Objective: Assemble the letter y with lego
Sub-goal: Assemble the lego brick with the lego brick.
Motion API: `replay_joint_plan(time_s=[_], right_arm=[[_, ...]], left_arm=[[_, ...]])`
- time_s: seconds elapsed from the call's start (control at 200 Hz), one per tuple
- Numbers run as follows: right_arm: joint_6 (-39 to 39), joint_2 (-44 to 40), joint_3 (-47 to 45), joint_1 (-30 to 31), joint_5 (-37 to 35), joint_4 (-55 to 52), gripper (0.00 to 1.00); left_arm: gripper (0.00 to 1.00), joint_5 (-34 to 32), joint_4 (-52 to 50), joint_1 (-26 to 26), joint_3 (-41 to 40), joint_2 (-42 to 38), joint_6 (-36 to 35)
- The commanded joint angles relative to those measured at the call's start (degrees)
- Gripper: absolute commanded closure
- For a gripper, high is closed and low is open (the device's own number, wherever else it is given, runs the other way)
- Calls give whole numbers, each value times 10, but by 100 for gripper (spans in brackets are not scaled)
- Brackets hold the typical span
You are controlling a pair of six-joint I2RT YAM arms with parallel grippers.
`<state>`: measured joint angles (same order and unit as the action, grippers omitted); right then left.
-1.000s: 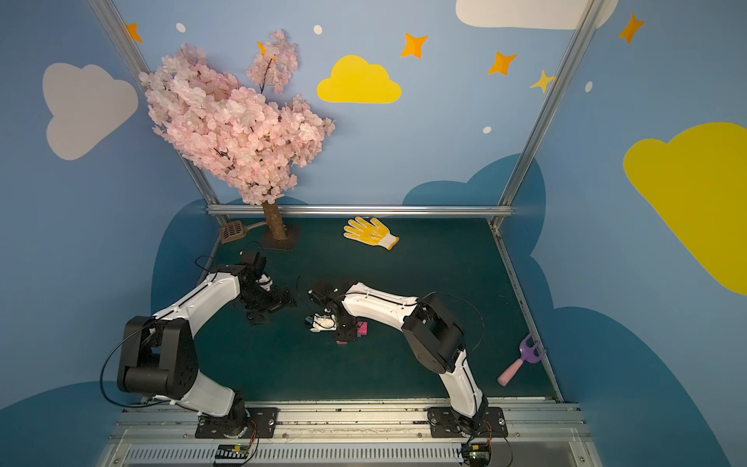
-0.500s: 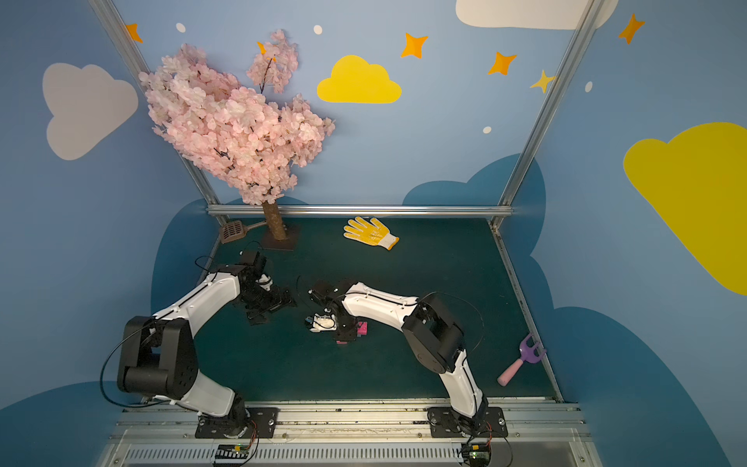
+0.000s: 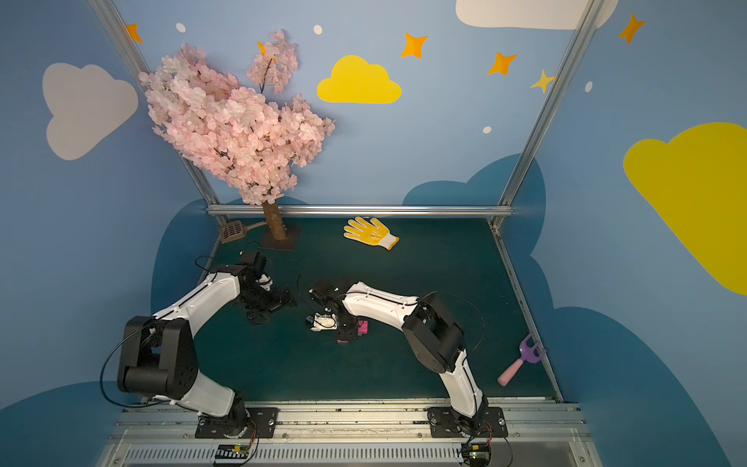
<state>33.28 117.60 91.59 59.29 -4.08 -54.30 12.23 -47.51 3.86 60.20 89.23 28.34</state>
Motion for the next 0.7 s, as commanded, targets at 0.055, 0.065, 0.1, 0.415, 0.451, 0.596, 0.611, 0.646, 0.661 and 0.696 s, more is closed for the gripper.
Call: replay_joint_plan(time_s=[0.055, 0.065, 0.1, 0.415, 0.451, 0.596, 0.611, 0.646, 0.661, 0.696], right_arm=[[1, -19, 11, -5, -15, -20, 100], [1, -18, 11, -5, -15, -20, 100], [1, -18, 13, -5, -15, -24, 100], [-8, -22, 13, -7, -9, -49, 100], [-10, -22, 11, -7, -9, -50, 100], [-9, -22, 10, -6, -12, -41, 100], [-9, -22, 10, -6, -12, -42, 100], [-8, -21, 12, -6, -12, -42, 100], [-8, -21, 13, -6, -12, -42, 100], [-7, -18, 15, -6, -12, -43, 100]], left_arm=[[0, 8, -3, -3, -6, -2, -1], [0, 7, -3, -3, -6, -3, -1], [0, 8, -3, -2, -6, -4, -1], [0, 8, -3, -3, -6, -4, -1], [0, 7, -3, -2, -6, -3, -1], [0, 8, -3, -2, -6, -4, -1], [0, 8, -3, -2, -6, -4, -1], [0, 8, -3, -3, -5, -4, -1], [0, 7, -3, -3, -6, -4, -1], [0, 7, -3, -3, -5, -4, -1]])
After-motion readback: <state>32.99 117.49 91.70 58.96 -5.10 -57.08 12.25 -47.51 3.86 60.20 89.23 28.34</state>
